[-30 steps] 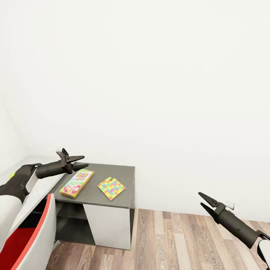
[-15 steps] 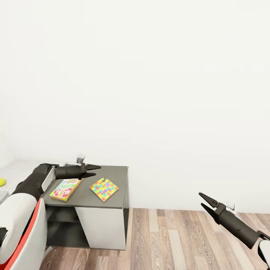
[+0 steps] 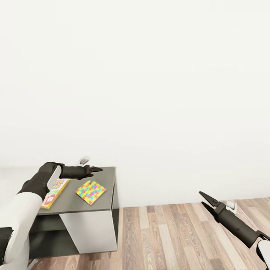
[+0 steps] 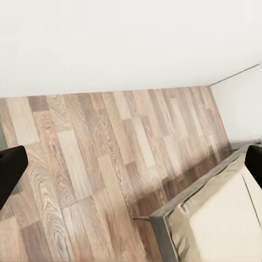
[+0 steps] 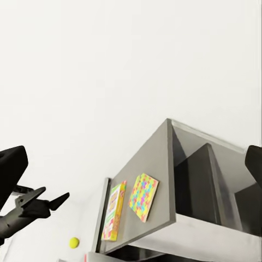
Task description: Put all the toys in the child's room - the three board games (two on the bed and one on the table), the two jigsaw puzzles on the table, and the tennis ball on the table - inside the toy box on the table in the child's room.
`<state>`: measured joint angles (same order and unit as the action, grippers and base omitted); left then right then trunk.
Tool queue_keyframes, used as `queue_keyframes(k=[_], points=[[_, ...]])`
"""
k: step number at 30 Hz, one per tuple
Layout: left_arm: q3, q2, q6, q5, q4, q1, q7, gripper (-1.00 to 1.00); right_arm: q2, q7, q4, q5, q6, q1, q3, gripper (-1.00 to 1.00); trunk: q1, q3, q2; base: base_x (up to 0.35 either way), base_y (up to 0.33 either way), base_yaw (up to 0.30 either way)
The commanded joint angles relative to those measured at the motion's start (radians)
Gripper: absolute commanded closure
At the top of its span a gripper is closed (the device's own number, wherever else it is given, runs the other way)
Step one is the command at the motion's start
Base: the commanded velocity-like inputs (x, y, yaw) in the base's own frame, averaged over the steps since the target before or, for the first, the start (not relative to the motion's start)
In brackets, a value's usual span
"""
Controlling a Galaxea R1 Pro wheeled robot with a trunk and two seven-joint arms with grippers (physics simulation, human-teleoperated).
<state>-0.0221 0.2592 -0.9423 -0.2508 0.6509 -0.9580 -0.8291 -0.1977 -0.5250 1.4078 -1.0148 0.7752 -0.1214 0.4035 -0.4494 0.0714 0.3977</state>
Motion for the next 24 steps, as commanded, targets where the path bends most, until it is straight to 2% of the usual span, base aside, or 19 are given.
queue_keyframes(k=[1,7,9,18,20,24], points=[[-0.002,0.001,-0.003,-0.002,0.001,-0.001,0.0,-1.0,0.001,-0.001,0.0,-0.002,0.007,-0.001,0.002,-1.0,-0.001,0.003,0.002,0.023,0.0,-0.147],[-0.004,0.002,0.02,-0.001,0.001,-0.001,0.009,-1.0,0.007,-0.001,0.0,-0.001,0.0,-0.001,0.002,-1.0,-0.001,0.004,0.002,0.203,0.0,-0.045],[-0.004,0.002,0.028,-0.001,0.001,-0.001,0.028,-1.0,0.0,-0.001,-0.001,-0.002,-0.006,-0.001,0.0,-1.0,-0.001,0.004,0.002,0.081,0.0,-0.003],[-0.003,0.001,0.03,-0.001,0.001,-0.001,0.101,-1.0,0.001,-0.001,-0.001,0.002,-0.008,-0.001,-0.001,-1.0,-0.001,0.004,0.002,0.057,0.0,-0.001],[-0.003,0.0,0.031,-0.001,0.001,-0.001,0.128,-1.0,0.0,0.0,-0.001,0.003,-0.009,-0.001,-0.002,-1.0,-0.001,0.004,0.002,0.19,0.0,0.0],[-0.001,0.0,0.031,-0.002,0.0,-0.001,0.262,-1.0,-0.001,0.04,-0.002,0.04,-0.008,-0.002,-0.003,-1.0,-0.001,0.004,0.002,0.201,0.0,0.0]])
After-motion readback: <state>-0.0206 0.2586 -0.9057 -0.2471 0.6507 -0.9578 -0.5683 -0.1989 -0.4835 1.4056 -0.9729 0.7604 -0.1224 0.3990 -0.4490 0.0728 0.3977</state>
